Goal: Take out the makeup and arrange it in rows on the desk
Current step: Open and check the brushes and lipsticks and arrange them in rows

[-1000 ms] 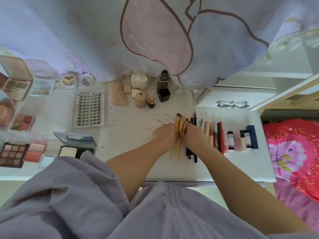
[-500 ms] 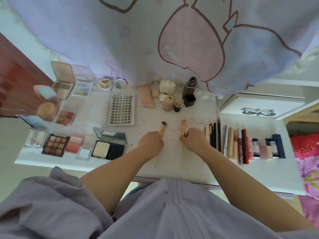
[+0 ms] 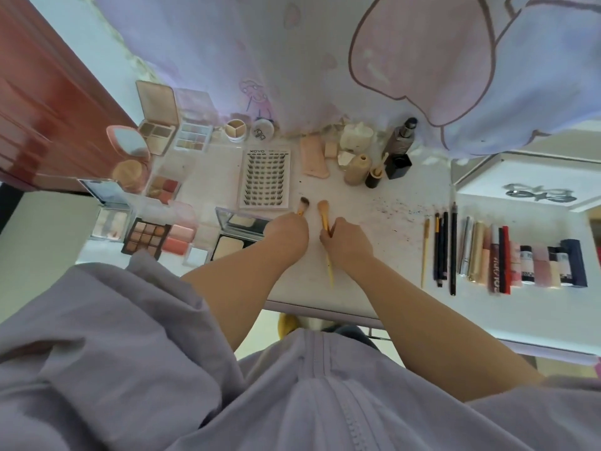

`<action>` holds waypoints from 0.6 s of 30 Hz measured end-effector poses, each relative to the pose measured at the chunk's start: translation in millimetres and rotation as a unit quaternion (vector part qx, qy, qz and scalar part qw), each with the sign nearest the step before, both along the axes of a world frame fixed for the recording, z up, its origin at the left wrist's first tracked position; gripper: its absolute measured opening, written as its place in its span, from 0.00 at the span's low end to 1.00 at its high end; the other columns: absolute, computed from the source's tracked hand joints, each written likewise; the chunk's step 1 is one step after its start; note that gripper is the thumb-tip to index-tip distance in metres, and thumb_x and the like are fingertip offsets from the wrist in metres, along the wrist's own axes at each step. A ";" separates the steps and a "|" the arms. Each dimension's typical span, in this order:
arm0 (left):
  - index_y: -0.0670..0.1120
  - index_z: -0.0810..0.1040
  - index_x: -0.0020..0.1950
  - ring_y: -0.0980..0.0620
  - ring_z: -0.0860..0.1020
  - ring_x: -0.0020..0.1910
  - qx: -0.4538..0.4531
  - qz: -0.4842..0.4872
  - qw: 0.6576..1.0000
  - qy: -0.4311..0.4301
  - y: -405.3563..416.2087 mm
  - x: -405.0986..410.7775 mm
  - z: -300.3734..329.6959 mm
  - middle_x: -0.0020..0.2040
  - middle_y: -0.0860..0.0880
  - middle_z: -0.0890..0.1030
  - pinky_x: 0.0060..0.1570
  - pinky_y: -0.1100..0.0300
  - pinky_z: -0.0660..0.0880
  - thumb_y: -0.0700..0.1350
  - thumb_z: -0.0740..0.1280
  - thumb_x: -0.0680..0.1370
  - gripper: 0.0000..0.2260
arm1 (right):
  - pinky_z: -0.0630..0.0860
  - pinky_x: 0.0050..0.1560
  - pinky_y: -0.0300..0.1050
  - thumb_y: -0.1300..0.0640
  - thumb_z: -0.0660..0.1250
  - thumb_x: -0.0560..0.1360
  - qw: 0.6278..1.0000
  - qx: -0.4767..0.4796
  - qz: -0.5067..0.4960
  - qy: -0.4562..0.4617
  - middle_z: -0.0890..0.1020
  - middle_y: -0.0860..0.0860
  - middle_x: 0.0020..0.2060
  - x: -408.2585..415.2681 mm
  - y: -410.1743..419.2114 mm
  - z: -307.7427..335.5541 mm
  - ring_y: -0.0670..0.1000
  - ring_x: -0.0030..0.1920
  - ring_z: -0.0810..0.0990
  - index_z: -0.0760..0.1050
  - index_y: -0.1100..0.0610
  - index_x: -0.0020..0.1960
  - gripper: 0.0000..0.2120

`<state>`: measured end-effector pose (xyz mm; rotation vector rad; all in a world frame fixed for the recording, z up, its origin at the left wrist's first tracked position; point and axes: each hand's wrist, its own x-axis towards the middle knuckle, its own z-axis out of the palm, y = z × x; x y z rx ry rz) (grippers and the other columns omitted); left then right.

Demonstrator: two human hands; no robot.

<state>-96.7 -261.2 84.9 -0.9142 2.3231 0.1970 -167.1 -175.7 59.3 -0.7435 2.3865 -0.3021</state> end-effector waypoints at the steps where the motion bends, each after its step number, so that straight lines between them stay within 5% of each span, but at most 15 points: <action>1: 0.39 0.73 0.63 0.44 0.75 0.60 0.000 -0.002 1.000 -0.009 -0.1 -1.1 2.2 0.61 0.42 0.75 0.51 0.56 0.73 0.33 0.58 0.79 0.14 | 0.69 0.35 0.45 0.47 0.57 0.79 1.000 -0.001 -0.005 -0.002 0.74 0.53 0.40 -1.6 2.7 -1.3 0.54 0.39 0.74 0.66 0.56 0.48 0.12; 6: 0.40 0.73 0.60 0.46 0.78 0.52 -0.033 -0.054 0.998 0.016 8.9 -23.4 17.8 0.55 0.44 0.77 0.41 0.57 0.71 0.32 0.59 0.77 0.14 | 0.72 0.40 0.45 0.47 0.57 0.79 0.996 -0.055 -0.075 0.003 0.77 0.53 0.42 -35.6 38.5 9.4 0.54 0.42 0.75 0.71 0.57 0.51 0.14; 10: 0.42 0.75 0.48 0.48 0.74 0.40 -0.009 -0.102 0.990 0.102 49.5 -69.4 25.0 0.46 0.46 0.78 0.37 0.58 0.67 0.35 0.58 0.77 0.07 | 0.74 0.39 0.44 0.52 0.58 0.79 0.989 -0.068 -0.121 0.043 0.78 0.53 0.41 -84.2 86.9 18.4 0.54 0.40 0.77 0.72 0.58 0.55 0.11; 15: 0.45 0.69 0.66 0.46 0.77 0.50 0.113 -0.069 0.976 0.170 125.6 -120.9 2.8 0.54 0.46 0.78 0.39 0.56 0.70 0.41 0.54 0.81 0.15 | 0.70 0.40 0.43 0.55 0.56 0.80 0.994 -0.017 -0.080 0.075 0.81 0.55 0.46 -124.3 126.0 18.0 0.52 0.41 0.76 0.73 0.57 0.58 0.12; 18: 0.46 0.65 0.69 0.48 0.77 0.44 0.112 -0.041 0.982 0.146 146.5 -135.0 -11.6 0.52 0.47 0.78 0.39 0.56 0.72 0.41 0.54 0.81 0.17 | 0.72 0.41 0.46 0.53 0.57 0.80 0.997 0.015 -0.042 0.067 0.80 0.54 0.47 -135.1 134.3 11.9 0.54 0.47 0.77 0.73 0.57 0.57 0.12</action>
